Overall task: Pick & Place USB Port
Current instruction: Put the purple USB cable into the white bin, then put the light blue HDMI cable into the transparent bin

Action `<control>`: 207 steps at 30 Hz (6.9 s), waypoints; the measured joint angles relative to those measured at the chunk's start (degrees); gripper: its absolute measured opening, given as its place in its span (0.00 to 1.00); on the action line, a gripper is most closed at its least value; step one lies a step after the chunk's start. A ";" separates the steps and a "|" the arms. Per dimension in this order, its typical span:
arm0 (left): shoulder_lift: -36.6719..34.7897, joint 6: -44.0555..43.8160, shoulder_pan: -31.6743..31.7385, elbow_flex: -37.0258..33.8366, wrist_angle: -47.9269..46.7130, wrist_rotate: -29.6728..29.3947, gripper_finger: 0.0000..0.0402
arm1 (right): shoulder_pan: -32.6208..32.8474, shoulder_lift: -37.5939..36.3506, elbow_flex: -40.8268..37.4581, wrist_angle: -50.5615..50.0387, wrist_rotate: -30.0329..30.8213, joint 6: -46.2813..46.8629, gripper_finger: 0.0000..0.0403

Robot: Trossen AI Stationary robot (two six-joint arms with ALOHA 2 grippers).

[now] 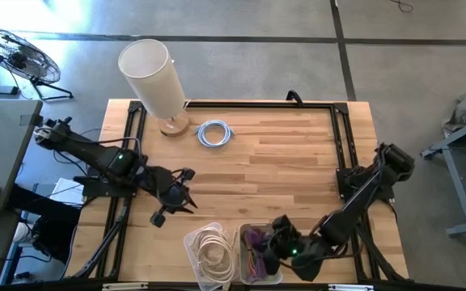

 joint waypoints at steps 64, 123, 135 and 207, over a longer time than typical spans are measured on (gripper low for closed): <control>1.18 26.97 33.69 5.31 -17.08 -2.65 0.50 | -19.00 -14.62 0.02 -3.96 -6.59 -46.11 0.43; 37.19 17.29 47.70 8.12 -12.77 -0.10 0.65 | -40.44 -22.81 0.02 -18.25 -23.53 -75.85 0.38; 44.40 17.64 47.70 21.67 -18.36 -1.42 0.65 | -40.41 -22.81 0.02 -21.99 -24.05 -74.13 0.38; 25.49 -11.10 12.66 49.03 -55.98 -17.48 0.02 | -32.33 -30.96 0.00 -26.75 -18.04 -55.28 0.38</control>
